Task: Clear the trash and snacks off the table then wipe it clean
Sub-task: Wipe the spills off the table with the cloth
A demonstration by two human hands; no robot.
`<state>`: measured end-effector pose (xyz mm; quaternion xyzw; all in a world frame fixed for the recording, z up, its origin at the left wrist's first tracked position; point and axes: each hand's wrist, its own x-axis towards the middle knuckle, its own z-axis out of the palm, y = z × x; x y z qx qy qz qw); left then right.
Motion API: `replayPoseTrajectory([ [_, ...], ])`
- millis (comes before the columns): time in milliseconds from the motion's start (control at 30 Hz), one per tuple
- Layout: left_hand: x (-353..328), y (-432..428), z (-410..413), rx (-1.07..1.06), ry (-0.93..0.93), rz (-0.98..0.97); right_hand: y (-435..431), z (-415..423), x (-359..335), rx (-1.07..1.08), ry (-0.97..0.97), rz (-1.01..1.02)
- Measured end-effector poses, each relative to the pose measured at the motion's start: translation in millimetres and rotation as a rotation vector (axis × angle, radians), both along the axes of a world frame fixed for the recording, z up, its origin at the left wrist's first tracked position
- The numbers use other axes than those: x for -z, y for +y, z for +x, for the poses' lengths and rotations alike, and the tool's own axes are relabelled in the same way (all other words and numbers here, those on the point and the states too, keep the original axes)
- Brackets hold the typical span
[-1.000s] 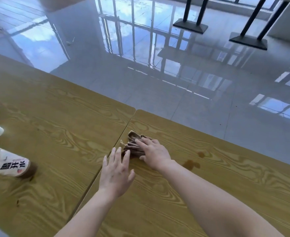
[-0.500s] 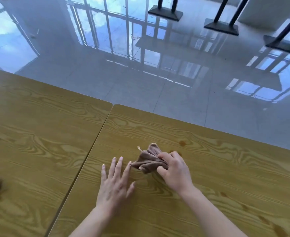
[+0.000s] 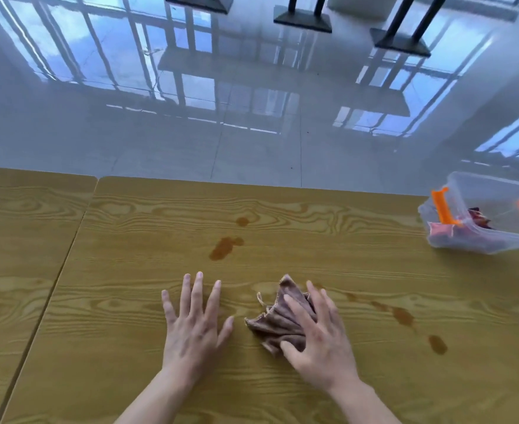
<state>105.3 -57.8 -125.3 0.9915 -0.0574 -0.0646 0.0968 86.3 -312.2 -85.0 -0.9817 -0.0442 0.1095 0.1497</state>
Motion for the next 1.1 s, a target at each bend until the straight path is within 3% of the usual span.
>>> replayPoseTrajectory([
  [100,3,-26,-3,0.001,0.012,0.020,6,6,17,-0.142,-0.018,-0.083],
  [300,1,-66,-7,-0.002,0.003,0.026,-65,-57,33,-0.114,-0.096,-0.118],
  [467,4,-117,-24,0.049,0.008,0.057,-114,-49,27,0.204,-0.078,-0.178],
  [600,9,-137,-29,0.006,-0.007,0.085,-109,-94,39,-0.072,-0.155,-0.109],
  [667,12,-137,-29,0.001,-0.017,0.093,-142,-120,43,-0.085,-0.182,-0.114],
  [833,15,-136,-27,-0.013,-0.026,0.110,-227,-104,35,0.460,-0.139,-0.207],
  [900,14,-136,-27,-0.025,-0.027,0.108,-226,-93,32,0.581,-0.118,-0.188],
  [967,13,-136,-27,-0.032,-0.028,0.108,-205,-101,34,0.480,-0.172,-0.183],
  [1100,11,-137,-27,-0.048,-0.033,0.110,-192,-152,47,-0.012,-0.209,-0.096],
])
